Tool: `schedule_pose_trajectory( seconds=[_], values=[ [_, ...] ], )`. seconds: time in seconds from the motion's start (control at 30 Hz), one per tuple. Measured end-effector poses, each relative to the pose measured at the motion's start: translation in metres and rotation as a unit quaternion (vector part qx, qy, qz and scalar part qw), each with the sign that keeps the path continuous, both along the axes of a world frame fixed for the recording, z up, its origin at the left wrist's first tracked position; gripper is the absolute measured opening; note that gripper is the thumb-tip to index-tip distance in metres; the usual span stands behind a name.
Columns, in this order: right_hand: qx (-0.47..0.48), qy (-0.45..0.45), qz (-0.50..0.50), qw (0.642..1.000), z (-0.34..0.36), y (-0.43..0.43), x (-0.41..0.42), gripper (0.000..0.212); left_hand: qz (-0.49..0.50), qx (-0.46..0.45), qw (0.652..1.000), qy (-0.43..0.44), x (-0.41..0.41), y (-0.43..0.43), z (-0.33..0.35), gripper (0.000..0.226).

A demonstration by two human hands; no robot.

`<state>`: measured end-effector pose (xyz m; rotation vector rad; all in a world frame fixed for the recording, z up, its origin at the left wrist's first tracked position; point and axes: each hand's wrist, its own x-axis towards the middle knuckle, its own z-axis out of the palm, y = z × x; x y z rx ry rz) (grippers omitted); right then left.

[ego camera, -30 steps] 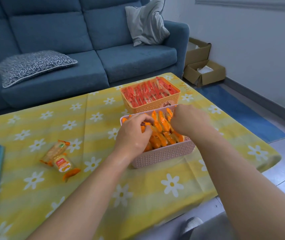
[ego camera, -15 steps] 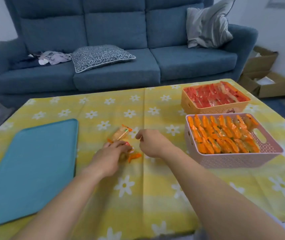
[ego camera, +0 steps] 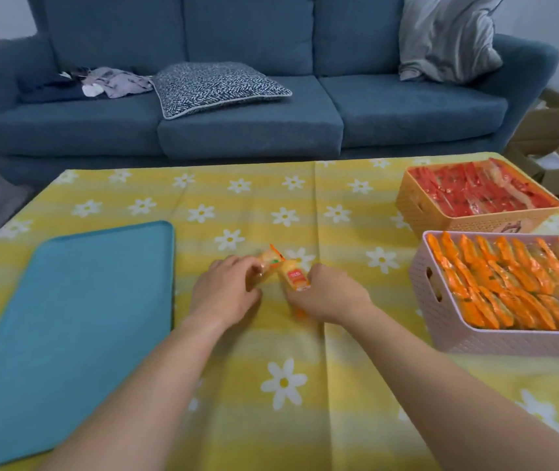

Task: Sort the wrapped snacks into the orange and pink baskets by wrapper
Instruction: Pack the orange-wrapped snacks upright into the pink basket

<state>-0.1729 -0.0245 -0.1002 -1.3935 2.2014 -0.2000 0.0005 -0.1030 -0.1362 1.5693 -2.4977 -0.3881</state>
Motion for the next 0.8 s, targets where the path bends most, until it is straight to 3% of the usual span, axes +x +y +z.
schedule_pose_trajectory(
  seconds=[0.07, 0.13, 0.23, 0.33, 0.43, 0.57, 0.63, 0.73, 0.8],
  values=[
    [-0.012, -0.057, -0.031, 0.998, 0.006, -0.001, -0.004, 0.028, 0.037, -0.030, 0.999, -0.006, -0.003, 0.004, 0.004, 0.024],
    [-0.036, -0.134, -0.055, 0.989, 0.010, 0.001, -0.005, 0.025, 0.091, -0.002, 0.995, 0.035, -0.009, 0.006, 0.011, 0.022],
    [-0.100, -0.233, -0.084, 0.964, 0.024, 0.010, -0.007, 0.026, 0.167, 0.131, 0.941, 0.264, -0.033, 0.019, 0.035, 0.024],
    [-0.178, -0.276, -0.111, 0.938, 0.046, 0.019, -0.017, 0.013, 0.131, 0.169, 0.883, 0.418, -0.066, 0.047, 0.064, 0.018],
    [-0.249, -0.304, -0.146, 0.908, 0.075, 0.044, -0.045, 0.014, 0.068, 0.163, 0.867, 0.466, -0.101, 0.081, 0.083, 0.026],
    [-0.304, -0.175, -0.152, 0.924, 0.102, 0.090, -0.105, 0.009, 0.009, 0.150, 0.881, 0.448, -0.162, 0.118, 0.102, 0.025],
    [-0.301, -0.065, -0.163, 0.938, 0.101, 0.112, -0.141, 0.026, -0.018, 0.146, 0.907, 0.395, -0.194, 0.133, 0.104, 0.025],
    [-0.184, 0.100, -0.179, 0.961, 0.086, 0.147, -0.198, 0.063, -0.058, 0.075, 0.976, 0.198, -0.233, 0.152, 0.096, 0.024],
    [-0.065, 0.123, -0.162, 0.977, 0.074, 0.162, -0.223, 0.072, -0.059, -0.002, 0.995, 0.086, -0.245, 0.158, 0.090, 0.033]
  ],
)
